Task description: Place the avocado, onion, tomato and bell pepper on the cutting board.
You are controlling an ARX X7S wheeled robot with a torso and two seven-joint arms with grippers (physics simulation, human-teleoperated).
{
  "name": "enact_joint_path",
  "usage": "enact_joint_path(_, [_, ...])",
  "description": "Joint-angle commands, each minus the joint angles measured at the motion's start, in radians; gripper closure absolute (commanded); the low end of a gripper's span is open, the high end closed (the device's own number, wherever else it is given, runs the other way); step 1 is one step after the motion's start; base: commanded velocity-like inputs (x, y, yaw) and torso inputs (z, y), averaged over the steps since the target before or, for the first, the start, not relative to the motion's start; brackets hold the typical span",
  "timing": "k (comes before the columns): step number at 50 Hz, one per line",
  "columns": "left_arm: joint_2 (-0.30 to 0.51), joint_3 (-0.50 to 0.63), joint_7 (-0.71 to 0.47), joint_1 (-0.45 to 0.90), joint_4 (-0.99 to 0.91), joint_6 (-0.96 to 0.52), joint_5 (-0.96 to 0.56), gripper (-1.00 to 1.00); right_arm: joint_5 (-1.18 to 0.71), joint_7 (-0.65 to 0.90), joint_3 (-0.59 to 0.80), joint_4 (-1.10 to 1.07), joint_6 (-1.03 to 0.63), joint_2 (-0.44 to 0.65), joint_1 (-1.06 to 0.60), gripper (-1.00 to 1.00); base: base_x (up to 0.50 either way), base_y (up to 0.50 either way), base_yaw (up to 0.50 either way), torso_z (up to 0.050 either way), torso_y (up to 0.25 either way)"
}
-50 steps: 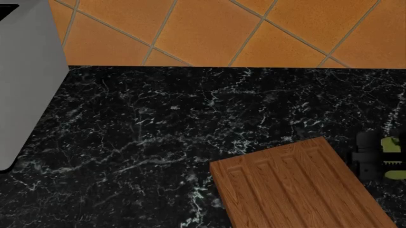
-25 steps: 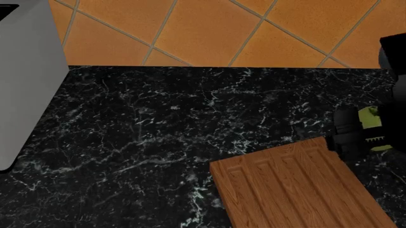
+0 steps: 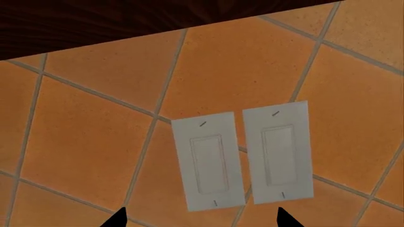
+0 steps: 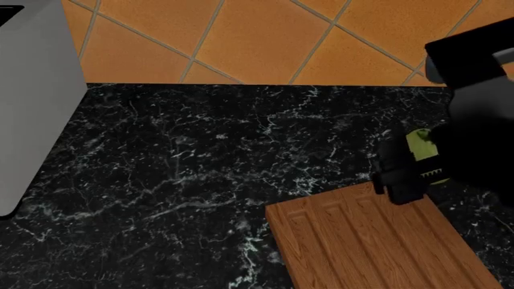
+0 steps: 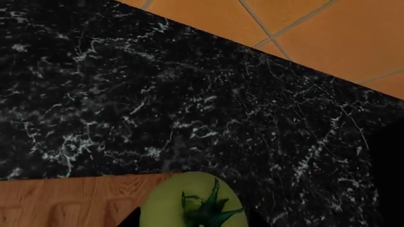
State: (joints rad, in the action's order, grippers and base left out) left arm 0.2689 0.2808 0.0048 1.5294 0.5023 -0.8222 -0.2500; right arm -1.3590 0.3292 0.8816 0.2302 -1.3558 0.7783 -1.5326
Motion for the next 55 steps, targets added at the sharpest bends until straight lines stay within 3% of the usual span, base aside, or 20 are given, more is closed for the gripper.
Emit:
enact_joint_path(1, [-0.021,-0.028,0.022,0.002,0.001,-0.004,0.012,-1.00,-0.062,0.033,-0.056,-0.090,-0.047,0.005,0.018,1.00,0.00,0.00,0.00,0.000,0.000])
enact_joint_path(32, [-0.006,-0.035,0.013,-0.013,-0.022,-0.009,0.000,-1.00,-0.002,-0.042,0.016,-0.094,0.032,-0.016,0.107,1.00,0.00,0.00,0.00,0.000,0.000])
enact_joint_path(33, [-0.005,-0.034,0.013,-0.013,-0.023,-0.009,0.000,-1.00,-0.004,-0.041,0.015,-0.095,0.032,-0.016,0.106,-1.00,0.00,0.00,0.00,0.000,0.000])
enact_joint_path(45, [-0.003,-0.033,0.008,-0.018,-0.031,-0.014,-0.004,-1.00,-0.038,-0.028,0.004,-0.123,0.023,-0.002,0.103,-1.00,0.00,0.00,0.00,0.000,0.000])
enact_joint_path(55, [-0.005,-0.033,0.007,-0.011,-0.035,-0.020,-0.009,-1.00,-0.214,0.144,-0.058,-0.221,-0.071,0.048,0.039,-1.00,0.00,0.00,0.00,0.000,0.000])
